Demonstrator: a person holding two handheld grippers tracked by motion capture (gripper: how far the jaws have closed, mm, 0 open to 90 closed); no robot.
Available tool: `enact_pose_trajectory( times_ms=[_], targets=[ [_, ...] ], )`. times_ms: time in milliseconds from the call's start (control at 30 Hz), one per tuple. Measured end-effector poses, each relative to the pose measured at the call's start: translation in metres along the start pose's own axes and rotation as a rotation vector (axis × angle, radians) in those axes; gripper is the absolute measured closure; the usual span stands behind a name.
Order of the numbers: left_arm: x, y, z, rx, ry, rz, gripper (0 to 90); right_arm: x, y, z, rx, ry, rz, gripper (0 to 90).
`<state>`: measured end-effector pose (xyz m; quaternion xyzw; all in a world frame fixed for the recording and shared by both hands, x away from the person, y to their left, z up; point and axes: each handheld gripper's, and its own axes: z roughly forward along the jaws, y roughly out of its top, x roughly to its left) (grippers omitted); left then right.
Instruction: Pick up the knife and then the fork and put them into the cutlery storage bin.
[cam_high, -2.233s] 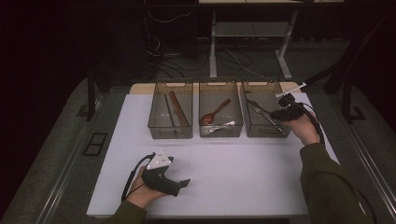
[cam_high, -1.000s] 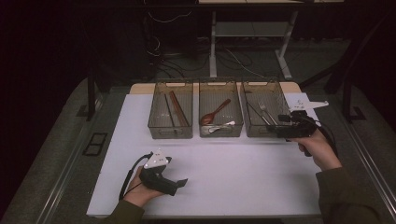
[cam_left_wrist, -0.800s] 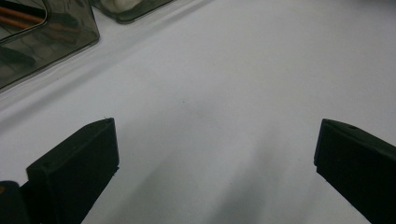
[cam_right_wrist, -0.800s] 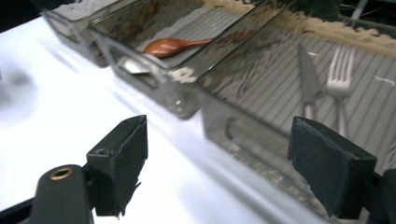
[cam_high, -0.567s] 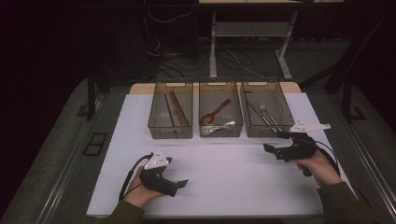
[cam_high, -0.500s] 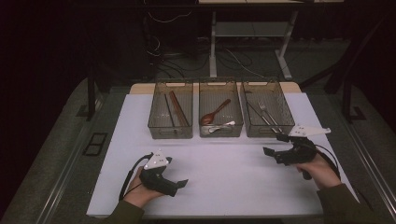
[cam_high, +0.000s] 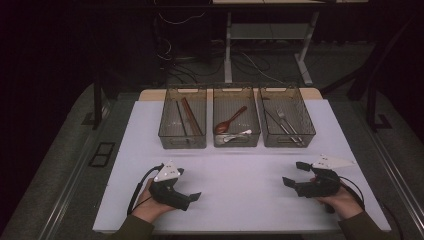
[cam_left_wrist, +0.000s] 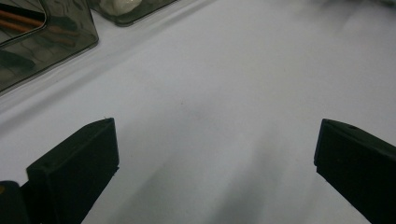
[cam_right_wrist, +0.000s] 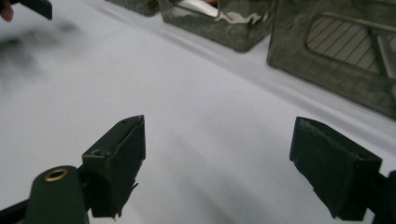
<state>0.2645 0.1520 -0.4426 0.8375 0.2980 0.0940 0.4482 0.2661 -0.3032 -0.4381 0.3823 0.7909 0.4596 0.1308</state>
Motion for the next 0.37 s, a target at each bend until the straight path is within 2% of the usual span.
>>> enact_pose_trajectory(
  times_ms=[367],
  targets=[
    [0.0007, -0.0007, 0.0009, 0.005, 0.001, 0.002, 0.0, 0.0082, -0.0078, 0.006, 0.04, 0.022, -0.028, 18.1]
  ],
)
